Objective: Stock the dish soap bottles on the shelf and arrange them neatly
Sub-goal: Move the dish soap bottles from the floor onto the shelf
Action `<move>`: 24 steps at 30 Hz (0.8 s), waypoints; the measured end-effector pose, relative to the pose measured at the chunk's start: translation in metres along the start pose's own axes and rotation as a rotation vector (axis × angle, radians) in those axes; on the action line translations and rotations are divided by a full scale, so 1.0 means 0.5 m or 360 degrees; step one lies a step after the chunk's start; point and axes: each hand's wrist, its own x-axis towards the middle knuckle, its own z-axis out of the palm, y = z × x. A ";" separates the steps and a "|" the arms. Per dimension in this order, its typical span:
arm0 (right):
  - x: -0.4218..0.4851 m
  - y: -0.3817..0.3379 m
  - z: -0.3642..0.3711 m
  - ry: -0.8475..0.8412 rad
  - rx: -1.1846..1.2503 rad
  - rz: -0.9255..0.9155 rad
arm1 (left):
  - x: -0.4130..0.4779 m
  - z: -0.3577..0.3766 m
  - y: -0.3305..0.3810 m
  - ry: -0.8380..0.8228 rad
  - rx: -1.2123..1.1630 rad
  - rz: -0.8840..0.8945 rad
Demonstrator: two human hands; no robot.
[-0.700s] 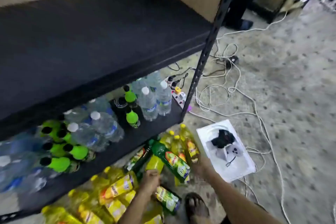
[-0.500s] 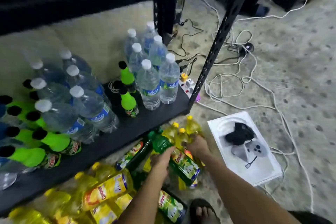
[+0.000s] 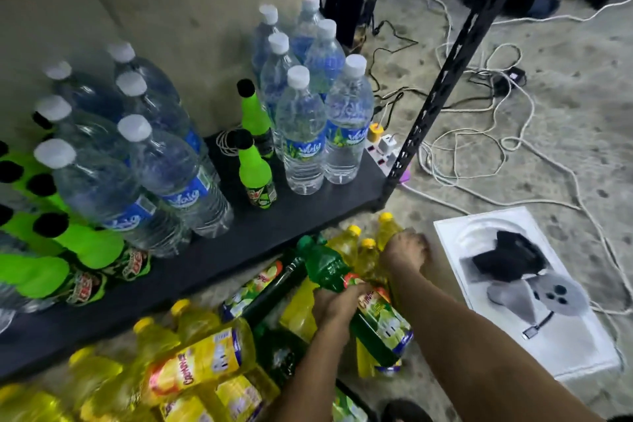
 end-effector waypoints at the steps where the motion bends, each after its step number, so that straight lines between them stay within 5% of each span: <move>1: 0.005 0.002 -0.001 -0.0037 -0.0015 -0.0013 | -0.004 -0.013 0.002 -0.0011 0.0034 0.0039; 8: -0.018 0.035 -0.052 -0.0212 0.0470 -0.0126 | -0.156 -0.158 0.086 0.0029 0.0359 0.0672; 12: -0.125 0.071 -0.164 -0.0028 0.0907 -0.0361 | -0.353 -0.278 0.182 -0.0074 0.0593 0.1135; 18: -0.356 0.094 -0.520 0.0583 0.1510 -0.0921 | -0.742 -0.412 0.330 -0.0150 0.0691 0.1840; 24: -0.596 0.091 -0.951 0.0866 0.1649 -0.1595 | -0.987 -0.514 0.487 -0.0224 0.0267 0.2299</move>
